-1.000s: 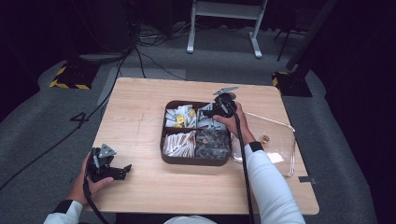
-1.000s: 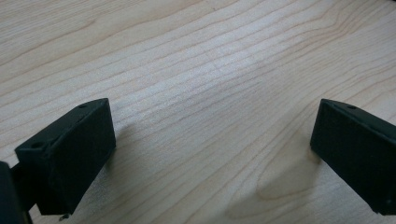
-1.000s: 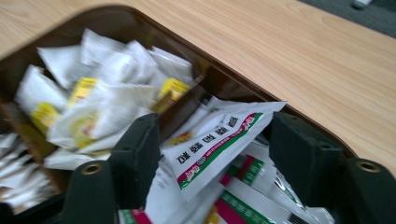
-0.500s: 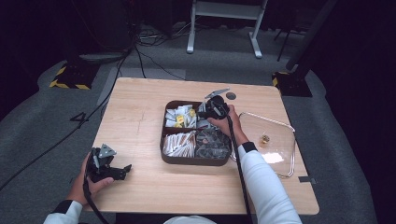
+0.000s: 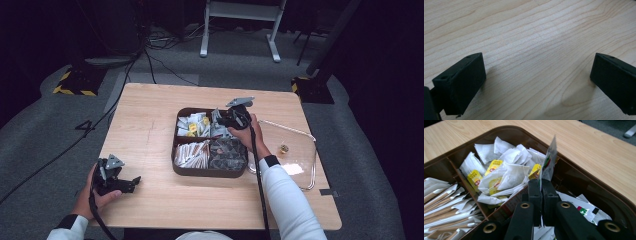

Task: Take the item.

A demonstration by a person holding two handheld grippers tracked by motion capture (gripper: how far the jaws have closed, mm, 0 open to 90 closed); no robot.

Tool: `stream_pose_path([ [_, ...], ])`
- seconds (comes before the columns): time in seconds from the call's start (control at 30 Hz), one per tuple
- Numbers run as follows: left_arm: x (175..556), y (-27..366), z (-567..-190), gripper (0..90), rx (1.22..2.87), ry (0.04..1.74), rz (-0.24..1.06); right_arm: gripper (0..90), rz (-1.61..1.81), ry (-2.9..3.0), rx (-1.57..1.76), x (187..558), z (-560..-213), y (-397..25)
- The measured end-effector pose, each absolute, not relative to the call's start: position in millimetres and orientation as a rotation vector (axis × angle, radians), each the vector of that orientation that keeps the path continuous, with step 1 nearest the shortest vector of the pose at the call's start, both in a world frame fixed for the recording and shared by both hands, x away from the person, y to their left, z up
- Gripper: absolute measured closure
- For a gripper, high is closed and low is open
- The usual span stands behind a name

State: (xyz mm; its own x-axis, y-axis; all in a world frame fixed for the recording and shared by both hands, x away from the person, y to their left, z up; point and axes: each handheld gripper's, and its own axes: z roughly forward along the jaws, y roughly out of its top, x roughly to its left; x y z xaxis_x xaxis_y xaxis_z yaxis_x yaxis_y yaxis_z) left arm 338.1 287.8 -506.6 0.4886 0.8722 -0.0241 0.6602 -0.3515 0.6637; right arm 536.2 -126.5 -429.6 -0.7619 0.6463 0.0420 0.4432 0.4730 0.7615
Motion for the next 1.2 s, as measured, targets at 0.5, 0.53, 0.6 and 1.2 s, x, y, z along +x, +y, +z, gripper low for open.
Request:
stream_pose_path([
  [0.5, 338.0, 287.8, -506.6, 0.4, 2.122, 1.257, 0.448, 89.0, 1.295, 2.433, 0.828, 507.3, -410.1, -142.8],
  [0.53, 338.0, 287.7, -506.6, 0.4, 2.122, 1.257, 0.447, 89.1, 1.306, 2.428, 0.825, 505.4, -409.0, -144.6],
  [0.6, 338.0, 287.7, -506.6, 0.4, 2.122, 1.257, 0.447, 89.1, 1.322, 2.427, 0.817, 501.3, -407.4, -148.1],
  [1.2, 338.0, 287.9, -506.6, 0.4, 2.123, 1.256, 0.446, 89.1, 1.433, 2.407, 0.692, 460.6, -387.5, -172.5],
])
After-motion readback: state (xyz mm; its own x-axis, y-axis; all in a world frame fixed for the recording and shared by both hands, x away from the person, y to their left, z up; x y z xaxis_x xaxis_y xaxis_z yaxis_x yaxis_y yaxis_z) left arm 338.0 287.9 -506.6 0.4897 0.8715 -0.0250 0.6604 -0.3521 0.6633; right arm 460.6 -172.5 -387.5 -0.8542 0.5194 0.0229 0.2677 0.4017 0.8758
